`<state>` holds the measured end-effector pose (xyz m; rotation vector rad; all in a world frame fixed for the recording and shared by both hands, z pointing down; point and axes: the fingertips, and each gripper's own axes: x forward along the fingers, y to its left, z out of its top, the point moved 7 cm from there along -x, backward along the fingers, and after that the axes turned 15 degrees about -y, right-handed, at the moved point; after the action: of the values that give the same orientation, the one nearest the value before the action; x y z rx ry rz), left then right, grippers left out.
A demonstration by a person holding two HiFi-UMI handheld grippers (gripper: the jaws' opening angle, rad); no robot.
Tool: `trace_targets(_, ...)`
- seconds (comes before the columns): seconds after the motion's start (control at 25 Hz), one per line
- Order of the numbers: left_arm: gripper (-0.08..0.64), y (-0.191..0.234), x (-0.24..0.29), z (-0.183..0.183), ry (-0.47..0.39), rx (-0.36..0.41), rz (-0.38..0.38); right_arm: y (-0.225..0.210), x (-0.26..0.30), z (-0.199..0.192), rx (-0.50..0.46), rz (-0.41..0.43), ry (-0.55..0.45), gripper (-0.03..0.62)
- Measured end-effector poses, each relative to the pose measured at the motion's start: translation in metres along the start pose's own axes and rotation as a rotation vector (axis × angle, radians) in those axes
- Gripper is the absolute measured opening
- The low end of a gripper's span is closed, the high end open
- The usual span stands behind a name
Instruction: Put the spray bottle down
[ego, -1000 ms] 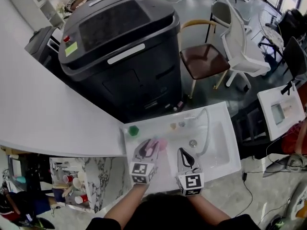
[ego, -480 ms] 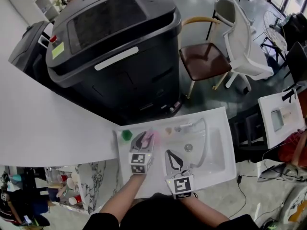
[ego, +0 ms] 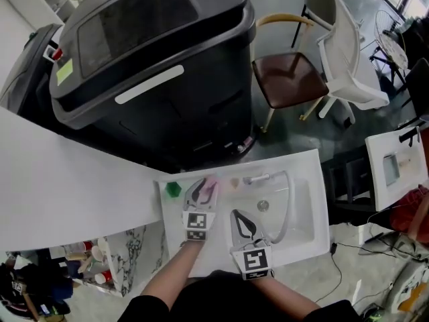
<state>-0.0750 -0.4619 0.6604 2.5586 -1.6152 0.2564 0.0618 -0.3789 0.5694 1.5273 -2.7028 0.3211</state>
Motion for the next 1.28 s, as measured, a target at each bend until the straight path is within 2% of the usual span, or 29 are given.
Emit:
trace_targets(0.32,0.168,0.002,-0.001,-0.007,-0.008,0.002,-0.001,-0.007,0.004,-0.003,0.011,-0.006,-0.004,-0.002)
trace_targets(0.44,0.24,0.004,-0.001,-0.007,-0.009,-0.016,0.003,-0.006,0.001,-0.002,0.015,-0.007,-0.005,-0.002)
trace_targets(0.72,0.295,0.003,-0.012,-0.008,-0.006,-0.093,-0.017,-0.007,-0.009,-0.001,0.023,-0.003,0.014,-0.002)
trace_targets(1.0,0.298,0.002,-0.061,0.023,-0.074,-0.122,0.036,0.006,-0.026,0.007,0.017,-0.025,-0.023,-0.002)
trace_targets(1.28,0.298,-0.027,-0.136,0.056,-0.146,-0.142,0.014,0.031,-0.055,0.013,0.003,-0.058,-0.049,-0.002)
